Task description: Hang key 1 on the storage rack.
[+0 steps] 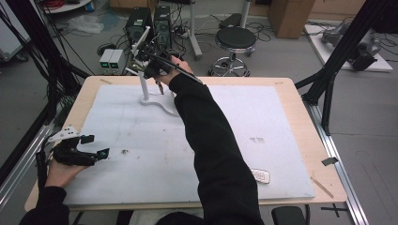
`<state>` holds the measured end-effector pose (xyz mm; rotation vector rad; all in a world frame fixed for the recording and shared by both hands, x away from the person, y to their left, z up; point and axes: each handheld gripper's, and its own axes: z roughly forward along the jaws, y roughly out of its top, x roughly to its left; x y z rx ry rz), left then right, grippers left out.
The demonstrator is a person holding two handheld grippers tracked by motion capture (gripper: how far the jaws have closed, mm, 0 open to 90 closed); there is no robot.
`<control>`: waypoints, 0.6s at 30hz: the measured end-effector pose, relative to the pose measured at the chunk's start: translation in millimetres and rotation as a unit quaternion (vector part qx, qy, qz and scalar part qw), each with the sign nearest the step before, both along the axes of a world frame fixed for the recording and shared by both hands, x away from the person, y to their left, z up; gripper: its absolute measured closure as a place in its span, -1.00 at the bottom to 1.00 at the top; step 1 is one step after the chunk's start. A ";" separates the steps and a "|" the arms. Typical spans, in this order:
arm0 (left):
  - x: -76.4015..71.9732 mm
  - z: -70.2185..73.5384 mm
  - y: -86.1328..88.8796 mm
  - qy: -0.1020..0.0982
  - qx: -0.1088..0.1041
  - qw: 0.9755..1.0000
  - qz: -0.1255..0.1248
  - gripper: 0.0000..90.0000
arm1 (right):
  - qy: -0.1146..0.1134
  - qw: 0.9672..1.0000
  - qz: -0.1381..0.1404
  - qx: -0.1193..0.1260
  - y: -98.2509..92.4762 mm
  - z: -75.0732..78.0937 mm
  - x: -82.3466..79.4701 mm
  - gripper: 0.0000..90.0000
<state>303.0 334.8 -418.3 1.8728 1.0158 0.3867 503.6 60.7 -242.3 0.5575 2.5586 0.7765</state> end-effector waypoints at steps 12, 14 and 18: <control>0.7 -1.2 0.4 0.001 -0.001 1.000 0.001 -0.87 | 0.006 1.000 -0.016 -0.007 7.1 -11.8 7.8 0.56; 0.7 -1.1 0.5 0.000 -0.002 1.000 0.001 -0.87 | 0.011 1.000 -0.018 0.001 6.7 -14.4 10.0 0.56; 0.8 -1.0 0.8 0.000 -0.003 1.000 0.002 -0.87 | 0.015 0.999 -0.028 -0.005 8.2 -20.7 15.4 0.56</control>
